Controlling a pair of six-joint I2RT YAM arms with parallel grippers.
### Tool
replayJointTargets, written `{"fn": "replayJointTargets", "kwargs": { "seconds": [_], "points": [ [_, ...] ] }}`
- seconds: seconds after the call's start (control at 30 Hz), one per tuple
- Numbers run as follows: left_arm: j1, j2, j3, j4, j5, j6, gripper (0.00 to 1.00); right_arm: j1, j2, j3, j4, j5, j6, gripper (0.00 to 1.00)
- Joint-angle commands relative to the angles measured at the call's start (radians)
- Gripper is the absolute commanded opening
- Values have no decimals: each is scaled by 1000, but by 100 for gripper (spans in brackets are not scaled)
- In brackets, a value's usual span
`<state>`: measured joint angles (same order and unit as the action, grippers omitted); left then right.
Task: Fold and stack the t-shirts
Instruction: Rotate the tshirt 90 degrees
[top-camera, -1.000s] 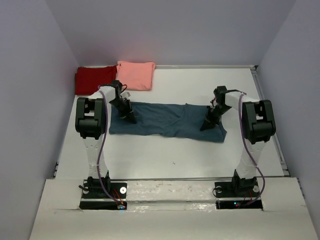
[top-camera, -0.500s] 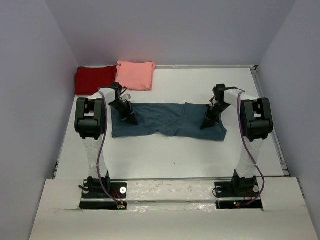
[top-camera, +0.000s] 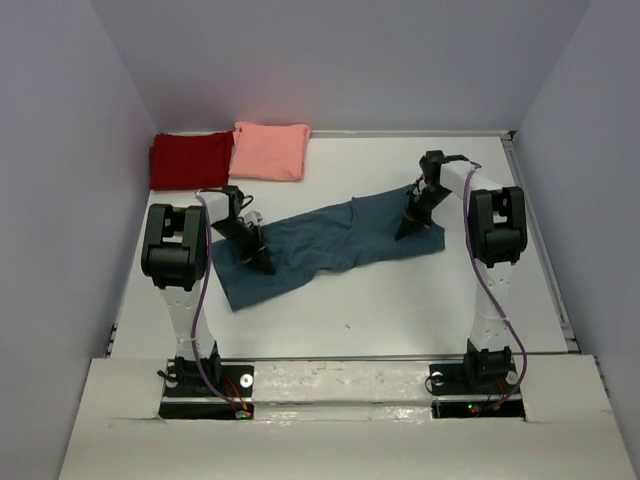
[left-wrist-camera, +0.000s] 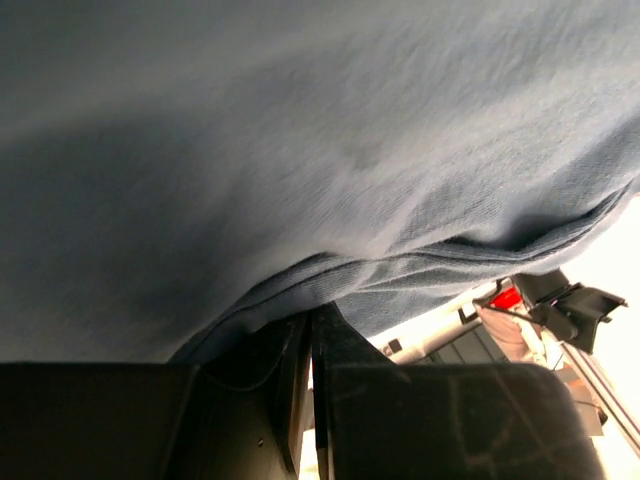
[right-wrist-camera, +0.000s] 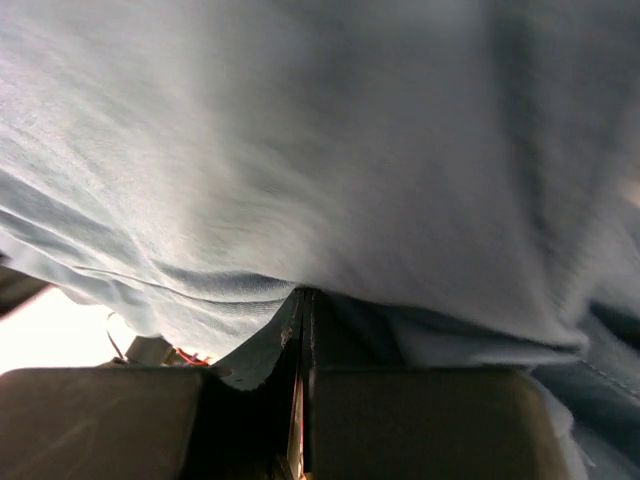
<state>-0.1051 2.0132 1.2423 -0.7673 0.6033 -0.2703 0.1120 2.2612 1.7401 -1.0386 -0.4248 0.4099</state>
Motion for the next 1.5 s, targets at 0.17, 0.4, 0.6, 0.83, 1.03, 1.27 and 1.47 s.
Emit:
{"fn": "replayJointTargets", "kwargs": {
  "seconds": [0.17, 0.4, 0.6, 0.83, 1.03, 1.27, 1.47],
  "points": [
    [-113, -22, -142, 29, -165, 11, 18, 5, 205, 232, 117, 97, -13, 0],
    [-319, 12, -109, 42, -145, -53, 19, 14, 285, 337, 201, 58, 27, 0],
    [-392, 45, -80, 34, -120, -67, 19, 23, 357, 459, 239, 80, 36, 0],
    [-482, 71, -89, 46, -89, -78, 20, 32, 460, 625, 290, 47, 79, 0],
    [-574, 134, -3, 45, -65, -107, 20, 81, 486, 636, 367, 43, 92, 0],
    [-643, 200, 143, 25, -45, -158, 20, 103, 502, 662, 430, 87, 139, 0],
    [-648, 177, 117, 106, 12, -274, 20, 103, 505, 710, 439, 126, 170, 0]
  ]
}}
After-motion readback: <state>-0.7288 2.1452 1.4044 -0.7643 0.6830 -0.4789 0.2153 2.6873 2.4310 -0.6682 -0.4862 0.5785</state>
